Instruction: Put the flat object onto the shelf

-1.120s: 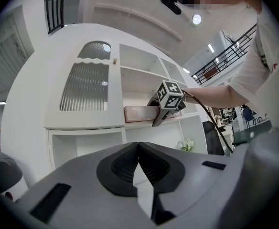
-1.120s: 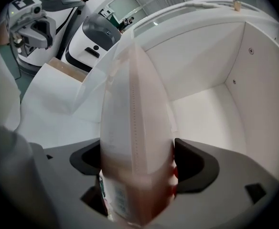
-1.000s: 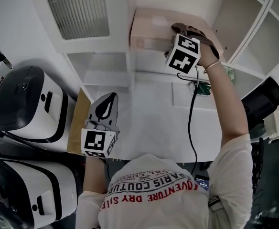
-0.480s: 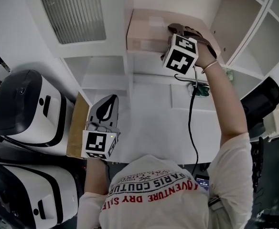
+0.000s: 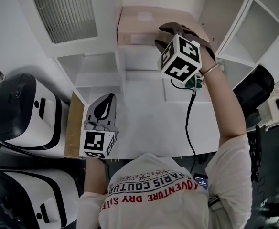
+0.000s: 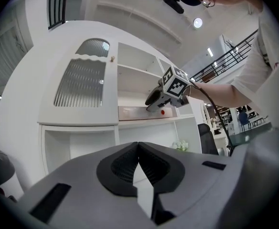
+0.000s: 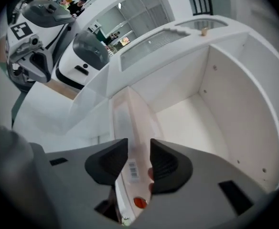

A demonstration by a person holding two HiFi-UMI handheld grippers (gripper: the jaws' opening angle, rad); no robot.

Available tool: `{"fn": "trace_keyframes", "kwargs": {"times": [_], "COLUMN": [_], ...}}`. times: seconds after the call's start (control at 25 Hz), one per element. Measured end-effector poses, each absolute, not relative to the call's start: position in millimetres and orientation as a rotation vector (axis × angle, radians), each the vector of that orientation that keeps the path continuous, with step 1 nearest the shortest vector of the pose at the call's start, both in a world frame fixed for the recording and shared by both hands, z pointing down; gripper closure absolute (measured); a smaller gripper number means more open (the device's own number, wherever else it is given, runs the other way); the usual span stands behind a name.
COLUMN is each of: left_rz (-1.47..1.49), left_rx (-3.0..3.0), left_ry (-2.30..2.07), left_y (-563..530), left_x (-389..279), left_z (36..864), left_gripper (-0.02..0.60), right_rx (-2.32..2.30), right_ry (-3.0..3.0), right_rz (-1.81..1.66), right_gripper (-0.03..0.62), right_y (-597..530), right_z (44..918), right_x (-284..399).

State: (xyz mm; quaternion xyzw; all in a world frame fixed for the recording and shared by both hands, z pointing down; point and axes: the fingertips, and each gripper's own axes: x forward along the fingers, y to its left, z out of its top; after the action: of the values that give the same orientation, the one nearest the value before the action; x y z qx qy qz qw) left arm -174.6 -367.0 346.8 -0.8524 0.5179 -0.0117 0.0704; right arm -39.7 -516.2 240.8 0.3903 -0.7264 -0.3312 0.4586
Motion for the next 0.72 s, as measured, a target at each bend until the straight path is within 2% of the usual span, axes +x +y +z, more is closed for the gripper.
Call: {"fn": "trace_keyframes", "kwargs": {"times": [0.04, 0.16, 0.28, 0.72], "left_rz": [-0.038, -0.048, -0.063, -0.075], "left_rx": [-2.573, -2.598, -2.62, -2.692], "left_ry": [1.542, 1.504, 1.492, 1.415], "left_y": [-362.7, -350.5, -340.3, -315.0], "left_x": [-171.4, -164.9, -164.0, -152.3], "left_z": [346.9, 349.0, 353.7, 361.6], "left_gripper": [0.568, 0.568, 0.568, 0.568], "right_rx": [1.003, 1.085, 1.152, 1.344], "right_ry": [-1.788, -1.83, -1.923, -2.238], "right_rz": [-0.825, -0.782, -0.715, -0.351], "right_gripper": [0.444, 0.513, 0.553, 0.566], "right_y": [-511.9, -494.5, -475.3, -396.9], "right_z": [237.5, 237.3, 240.5, 313.6], "right_x": [-36.3, -28.5, -26.9, -22.1]}}
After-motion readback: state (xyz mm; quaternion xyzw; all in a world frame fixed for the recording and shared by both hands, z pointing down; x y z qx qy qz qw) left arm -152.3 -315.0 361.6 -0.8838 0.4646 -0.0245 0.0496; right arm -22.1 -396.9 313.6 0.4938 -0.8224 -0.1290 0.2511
